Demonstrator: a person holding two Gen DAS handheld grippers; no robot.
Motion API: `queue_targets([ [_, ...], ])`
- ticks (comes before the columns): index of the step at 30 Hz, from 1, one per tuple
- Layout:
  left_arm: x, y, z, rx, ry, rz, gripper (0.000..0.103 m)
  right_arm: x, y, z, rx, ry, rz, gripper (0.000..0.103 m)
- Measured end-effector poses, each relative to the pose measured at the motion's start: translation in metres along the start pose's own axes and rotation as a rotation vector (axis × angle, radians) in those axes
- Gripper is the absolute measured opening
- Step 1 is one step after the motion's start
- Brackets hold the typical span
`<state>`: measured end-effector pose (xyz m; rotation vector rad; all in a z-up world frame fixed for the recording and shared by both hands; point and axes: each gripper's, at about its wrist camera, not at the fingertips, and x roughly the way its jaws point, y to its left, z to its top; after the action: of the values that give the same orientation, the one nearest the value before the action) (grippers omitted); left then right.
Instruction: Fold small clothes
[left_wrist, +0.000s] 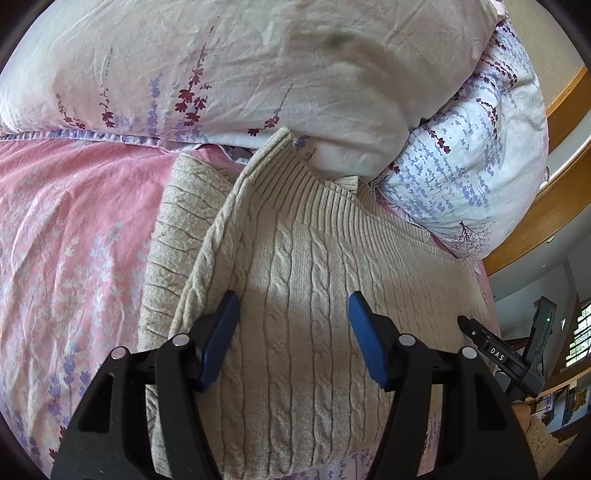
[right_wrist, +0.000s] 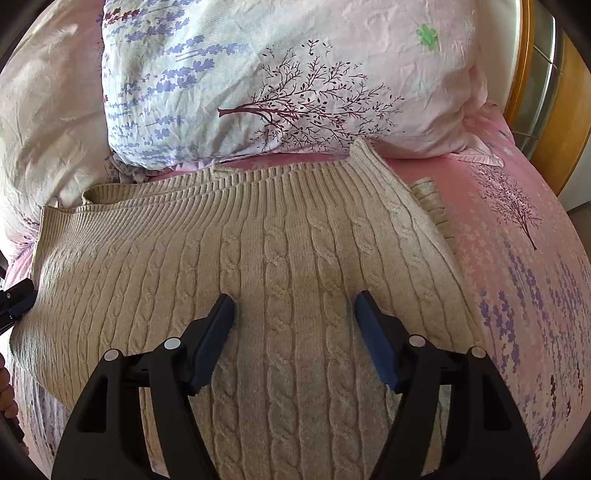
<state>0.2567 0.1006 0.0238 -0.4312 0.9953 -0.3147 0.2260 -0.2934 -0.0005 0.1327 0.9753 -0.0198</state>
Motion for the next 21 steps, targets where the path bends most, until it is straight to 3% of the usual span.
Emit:
queue_targets([
  [4,-0.019,0.013,-0.004,-0.044,-0.029,-0.001,0.063,-0.001,-0.002,0.005,0.043,0.011,0.001,0.07],
  [7,-0.035,0.029,-0.008,-0.096,-0.061,-0.016,0.064,-0.006,-0.002,0.01,0.1,-0.014,-0.047,0.07],
  [10,-0.045,0.042,-0.008,-0.12,-0.08,-0.022,0.07,-0.009,0.01,0.014,0.103,-0.035,0.039,0.07],
  [16,-0.034,0.055,0.001,-0.111,-0.033,0.006,0.074,-0.002,0.058,0.011,-0.021,-0.017,0.097,0.07],
  [21,-0.016,0.053,0.008,-0.049,0.03,0.022,0.076,0.006,0.076,0.006,-0.075,0.001,0.043,0.077],
])
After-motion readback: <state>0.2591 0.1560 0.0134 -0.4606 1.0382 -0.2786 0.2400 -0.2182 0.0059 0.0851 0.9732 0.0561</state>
